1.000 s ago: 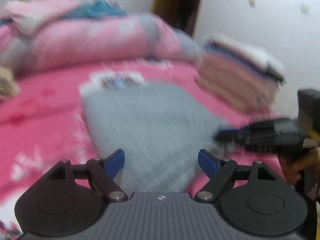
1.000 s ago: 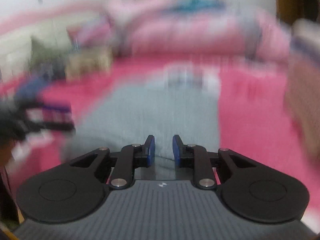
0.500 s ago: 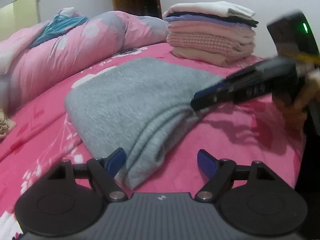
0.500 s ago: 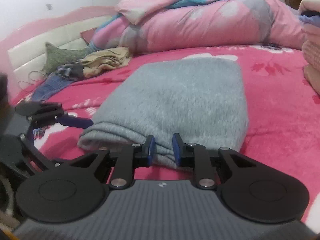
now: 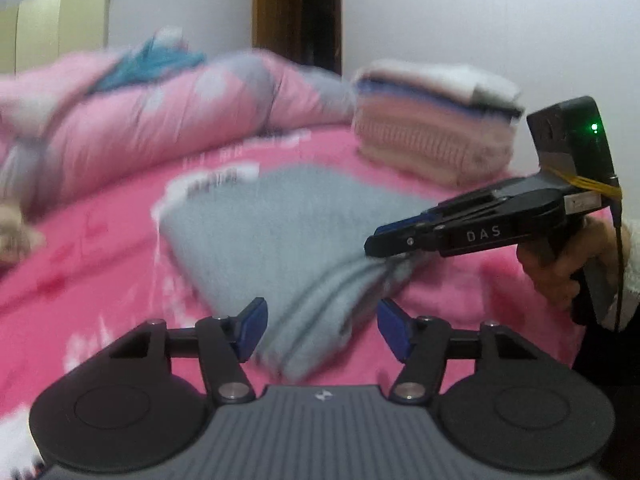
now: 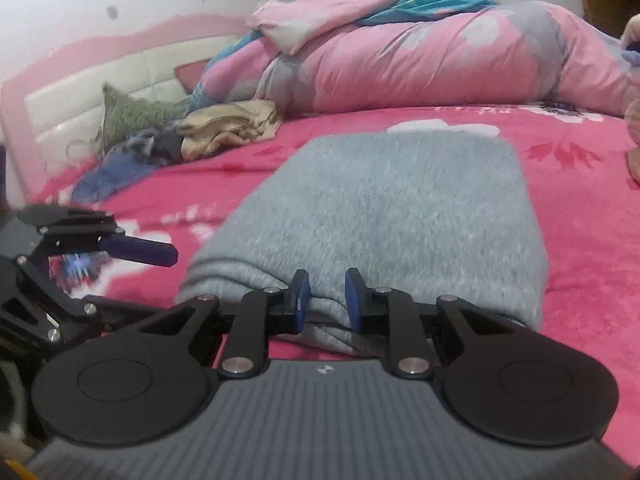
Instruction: Fold clothes
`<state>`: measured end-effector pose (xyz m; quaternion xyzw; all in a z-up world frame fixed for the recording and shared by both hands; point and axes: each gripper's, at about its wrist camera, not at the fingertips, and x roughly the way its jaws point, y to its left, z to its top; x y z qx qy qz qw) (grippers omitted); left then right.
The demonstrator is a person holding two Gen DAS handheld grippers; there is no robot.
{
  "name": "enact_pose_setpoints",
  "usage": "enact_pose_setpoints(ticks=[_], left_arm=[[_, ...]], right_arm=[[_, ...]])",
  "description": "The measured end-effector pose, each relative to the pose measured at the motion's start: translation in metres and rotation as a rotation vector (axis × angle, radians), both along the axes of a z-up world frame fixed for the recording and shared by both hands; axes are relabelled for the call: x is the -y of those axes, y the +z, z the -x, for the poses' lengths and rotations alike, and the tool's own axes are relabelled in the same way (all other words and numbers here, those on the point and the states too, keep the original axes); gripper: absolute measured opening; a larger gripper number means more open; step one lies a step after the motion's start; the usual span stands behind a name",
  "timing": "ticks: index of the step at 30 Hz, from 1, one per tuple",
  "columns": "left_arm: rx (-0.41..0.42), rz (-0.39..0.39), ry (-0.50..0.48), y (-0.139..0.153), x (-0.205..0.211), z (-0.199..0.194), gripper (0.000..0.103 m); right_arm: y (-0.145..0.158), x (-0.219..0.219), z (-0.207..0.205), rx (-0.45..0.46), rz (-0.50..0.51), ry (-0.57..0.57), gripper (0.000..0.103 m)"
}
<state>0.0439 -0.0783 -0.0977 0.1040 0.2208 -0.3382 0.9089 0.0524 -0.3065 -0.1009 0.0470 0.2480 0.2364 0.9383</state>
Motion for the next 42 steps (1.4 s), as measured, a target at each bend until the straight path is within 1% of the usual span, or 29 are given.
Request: enact_pose_setpoints(ticks=[2,4,5,6,8,9,10,11,14,16,18,19,20,22,23,24,26,29,30,31,32,33,34,36,37,39,40,41,42], left_arm=[[0.046,0.008,-0.008,0.007,0.009,-0.009,0.061],[0.052,0.0,0.008,0.005,0.023,-0.027,0.057],[0.049,-0.005,0.019,0.002,0.03,-0.035,0.054],[0.025,-0.016,0.04,-0.004,0.037,-0.044,0.053],[-0.019,-0.038,0.073,-0.019,0.044,-0.055,0.05],[-0.037,-0.046,0.084,-0.027,0.045,-0.057,0.05],[-0.046,-0.046,0.091,-0.033,0.046,-0.058,0.05],[-0.041,-0.032,0.093,-0.034,0.044,-0.056,0.05],[-0.063,-0.015,0.093,-0.034,0.042,-0.058,0.05],[-0.06,-0.013,0.09,-0.034,0.041,-0.057,0.05],[-0.055,-0.011,0.087,-0.035,0.04,-0.056,0.051],[-0.054,-0.009,0.086,-0.036,0.039,-0.055,0.051],[-0.052,-0.007,0.084,-0.036,0.038,-0.055,0.051],[-0.056,0.002,0.082,-0.037,0.036,-0.056,0.051],[-0.061,0.009,0.08,-0.037,0.035,-0.057,0.051],[-0.066,0.018,0.079,-0.038,0.034,-0.058,0.051],[-0.073,0.033,0.075,-0.038,0.032,-0.059,0.052],[-0.081,0.053,0.071,-0.04,0.029,-0.061,0.053],[-0.083,0.059,0.07,-0.041,0.028,-0.062,0.053],[-0.085,0.065,0.068,-0.041,0.027,-0.062,0.053],[-0.084,0.068,0.068,-0.042,0.026,-0.062,0.053],[-0.083,0.072,0.067,-0.042,0.026,-0.062,0.053],[-0.081,0.074,0.067,-0.043,0.025,-0.062,0.053],[-0.08,0.083,0.065,-0.043,0.024,-0.062,0.053],[-0.081,0.087,0.065,-0.044,0.024,-0.062,0.053],[-0.081,0.092,0.065,-0.044,0.023,-0.063,0.054],[-0.08,0.093,0.065,-0.044,0.023,-0.063,0.054],[-0.077,0.091,0.067,-0.044,0.023,-0.063,0.054],[-0.073,0.088,0.069,-0.044,0.024,-0.062,0.054]], right_arm=[[0.014,0.005,0.006,0.078,-0.008,-0.03,0.019],[0.019,0.011,0.011,0.135,-0.013,-0.068,0.019],[0.016,0.014,0.01,0.132,-0.007,-0.087,0.019],[0.008,0.014,0.005,0.103,0.015,-0.099,0.019],[-0.018,0.014,-0.003,0.03,0.091,-0.077,0.019],[-0.022,0.012,0.001,0.061,0.126,-0.057,0.019],[-0.018,0.01,0.001,0.064,0.166,-0.032,0.019],[-0.01,0.008,-0.004,0.044,0.194,-0.017,0.019],[0.02,0.015,-0.026,0.082,0.169,-0.058,0.019],[0.038,0.019,-0.053,0.112,0.169,-0.105,0.019],[0.043,0.023,-0.082,0.124,0.186,-0.12,0.02],[0.04,0.023,-0.098,0.121,0.202,-0.115,0.02],[0.031,0.02,-0.116,0.102,0.237,-0.101,0.02],[-0.001,0.019,-0.147,0.003,0.316,-0.044,0.019],[-0.011,0.022,-0.156,-0.012,0.298,-0.026,0.019],[-0.019,0.027,-0.163,-0.011,0.258,-0.012,0.02],[-0.012,0.035,-0.173,-0.05,0.204,-0.014,0.02],[0.004,0.037,-0.17,0.002,0.176,-0.035,0.02],[0.005,0.041,-0.172,0.004,0.149,-0.056,0.02],[0.007,0.045,-0.174,0.007,0.123,-0.076,0.022],[0.005,0.054,-0.177,-0.019,0.065,-0.114,0.023],[0.002,0.065,-0.181,-0.054,-0.004,-0.158,0.027],[-0.001,0.076,-0.184,-0.09,-0.074,-0.202,0.039],[-0.015,0.095,-0.188,-0.203,-0.209,-0.243,0.055],[-0.024,0.103,-0.189,-0.269,-0.277,-0.249,0.055],[-0.036,0.109,-0.185,-0.321,-0.361,-0.226,0.055],[-0.041,0.111,-0.183,-0.34,-0.399,-0.212,0.049],[-0.041,0.11,-0.179,-0.327,-0.393,-0.204,0.043],[-0.038,0.107,-0.176,-0.301,-0.37,-0.198,0.03]])
